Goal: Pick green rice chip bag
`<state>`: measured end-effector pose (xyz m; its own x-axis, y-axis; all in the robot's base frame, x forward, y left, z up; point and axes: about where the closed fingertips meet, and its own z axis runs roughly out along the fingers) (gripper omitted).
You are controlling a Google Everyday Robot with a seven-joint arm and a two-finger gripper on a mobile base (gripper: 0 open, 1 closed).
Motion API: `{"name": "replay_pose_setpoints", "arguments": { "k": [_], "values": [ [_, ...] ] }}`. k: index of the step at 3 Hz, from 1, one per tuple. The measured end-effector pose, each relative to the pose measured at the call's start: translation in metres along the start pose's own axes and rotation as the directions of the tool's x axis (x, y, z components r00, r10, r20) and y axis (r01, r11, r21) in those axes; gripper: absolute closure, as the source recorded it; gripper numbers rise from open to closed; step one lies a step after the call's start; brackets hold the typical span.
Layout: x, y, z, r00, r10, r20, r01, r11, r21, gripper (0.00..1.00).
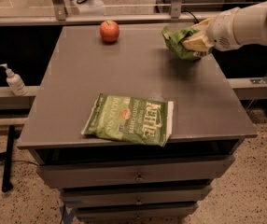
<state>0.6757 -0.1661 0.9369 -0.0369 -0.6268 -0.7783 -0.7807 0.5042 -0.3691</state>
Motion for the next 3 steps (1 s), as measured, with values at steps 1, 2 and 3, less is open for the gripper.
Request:
{"name": "replay_pose_setpoints", "arguments": {
  "k": [1,2,3],
  "values": [
    [-0.032,0.012,-0.026,0.994,-0.022,0.111,0.024,0.9995,-0.019,1.0],
    [-0.064,0.024,-0.058,0.975,-0.041,0.22,0.049,0.9984,-0.029,1.0],
    [-0.064,0.024,-0.058,0.975,-0.041,0.22,0.049,0.9984,-0.029,1.0]
  ]
}}
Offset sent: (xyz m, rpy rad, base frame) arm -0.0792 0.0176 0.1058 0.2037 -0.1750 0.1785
